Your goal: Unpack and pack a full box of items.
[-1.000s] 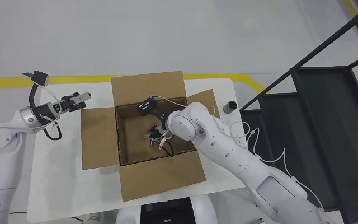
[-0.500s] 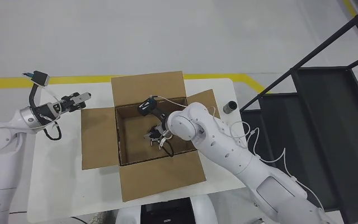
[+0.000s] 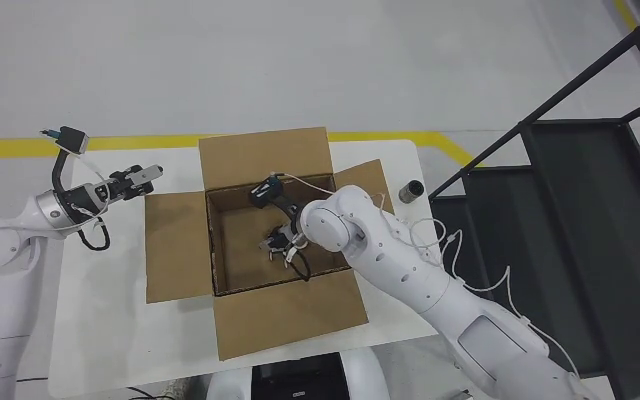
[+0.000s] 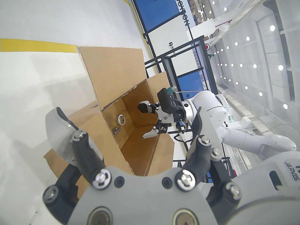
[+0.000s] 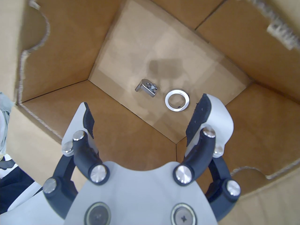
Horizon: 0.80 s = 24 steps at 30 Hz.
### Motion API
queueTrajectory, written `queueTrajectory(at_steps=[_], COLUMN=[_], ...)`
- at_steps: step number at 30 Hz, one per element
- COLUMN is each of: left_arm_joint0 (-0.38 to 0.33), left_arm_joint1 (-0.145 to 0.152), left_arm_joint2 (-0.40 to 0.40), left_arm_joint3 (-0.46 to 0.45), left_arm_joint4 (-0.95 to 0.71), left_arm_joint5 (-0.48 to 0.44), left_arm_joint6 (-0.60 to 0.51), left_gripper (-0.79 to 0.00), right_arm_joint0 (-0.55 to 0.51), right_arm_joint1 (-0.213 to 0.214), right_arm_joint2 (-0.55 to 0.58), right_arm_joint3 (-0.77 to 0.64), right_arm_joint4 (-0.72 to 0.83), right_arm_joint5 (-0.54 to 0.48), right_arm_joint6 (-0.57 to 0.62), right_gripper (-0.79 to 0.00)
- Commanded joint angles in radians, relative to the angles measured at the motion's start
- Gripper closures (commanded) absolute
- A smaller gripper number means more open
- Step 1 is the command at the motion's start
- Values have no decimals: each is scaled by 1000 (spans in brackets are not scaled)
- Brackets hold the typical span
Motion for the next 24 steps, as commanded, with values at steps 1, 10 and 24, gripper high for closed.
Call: queueTrajectory(at_steps=[1,10,24], left_arm_joint0=[0,0,0], left_arm_joint1=[0,0,0], left_arm_joint2=[0,0,0], left_arm_joint3=[0,0,0], left_arm_joint4=[0,0,0], left_arm_joint5=[0,0,0], left_arm_joint6=[0,0,0], left_gripper=[-785,-785,-785], right_arm_joint0=[8,42,85], right_arm_joint1=[-4,-27,-58], right_arm_joint2=[-1,-16,-18], right_arm_joint3=[18,140,346], right_arm_joint4=[11,45,115], right_arm_joint5=[27,125,117], right_arm_joint6=[10,25,-72], right_gripper=[-785,-785,-631])
